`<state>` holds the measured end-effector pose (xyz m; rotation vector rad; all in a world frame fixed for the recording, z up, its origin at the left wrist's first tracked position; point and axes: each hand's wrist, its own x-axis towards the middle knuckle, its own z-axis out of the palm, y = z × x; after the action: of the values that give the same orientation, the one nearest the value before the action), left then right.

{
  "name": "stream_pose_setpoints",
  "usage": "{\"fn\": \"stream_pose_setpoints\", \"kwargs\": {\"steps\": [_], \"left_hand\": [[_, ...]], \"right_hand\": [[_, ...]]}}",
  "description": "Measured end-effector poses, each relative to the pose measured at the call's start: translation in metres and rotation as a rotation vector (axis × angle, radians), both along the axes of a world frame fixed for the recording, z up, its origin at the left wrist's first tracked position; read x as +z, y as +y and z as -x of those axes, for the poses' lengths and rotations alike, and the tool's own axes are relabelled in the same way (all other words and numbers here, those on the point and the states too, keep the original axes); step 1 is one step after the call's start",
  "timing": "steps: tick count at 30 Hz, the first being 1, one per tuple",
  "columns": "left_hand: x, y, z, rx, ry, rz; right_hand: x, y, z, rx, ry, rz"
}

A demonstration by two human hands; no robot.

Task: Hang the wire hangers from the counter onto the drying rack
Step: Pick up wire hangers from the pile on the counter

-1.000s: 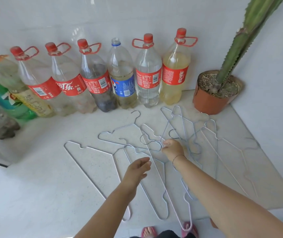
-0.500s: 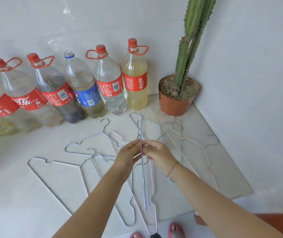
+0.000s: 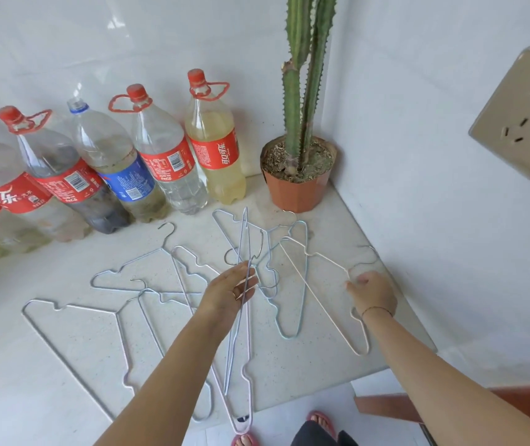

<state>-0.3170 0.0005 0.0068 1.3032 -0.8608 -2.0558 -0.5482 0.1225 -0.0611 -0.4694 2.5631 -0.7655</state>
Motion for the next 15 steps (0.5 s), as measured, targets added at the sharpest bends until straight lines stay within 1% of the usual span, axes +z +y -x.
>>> {"fn": "stream_pose_setpoints", "kwargs": {"steps": [5,7,9,10,11,13,15], "left_hand": [[0.001,0.002,-0.008,0.061,-0.017,0.014],[0.004,0.004,-0.012,0.072,-0.011,0.025],[0.008,0.006,-0.015,0.094,-0.011,0.035],[0.010,0.007,-0.017,0.110,-0.011,0.039],[0.011,0.007,-0.019,0.125,-0.012,0.042],[0.016,0.009,-0.024,0.153,-0.009,0.044],[0.021,0.011,-0.029,0.177,-0.010,0.044]], "right_hand": [[-0.006,-0.009,0.000,0.022,0.086,-0.102],[-0.006,-0.010,0.001,0.028,0.080,-0.117],[-0.005,-0.009,0.003,0.036,0.032,-0.091],[-0.002,-0.008,0.005,0.032,-0.028,-0.029],[0.000,-0.009,0.006,0.023,-0.120,0.079],[0.012,-0.009,0.003,-0.006,-0.376,0.343],[0.027,-0.011,-0.004,0.002,-0.574,0.523]]}}
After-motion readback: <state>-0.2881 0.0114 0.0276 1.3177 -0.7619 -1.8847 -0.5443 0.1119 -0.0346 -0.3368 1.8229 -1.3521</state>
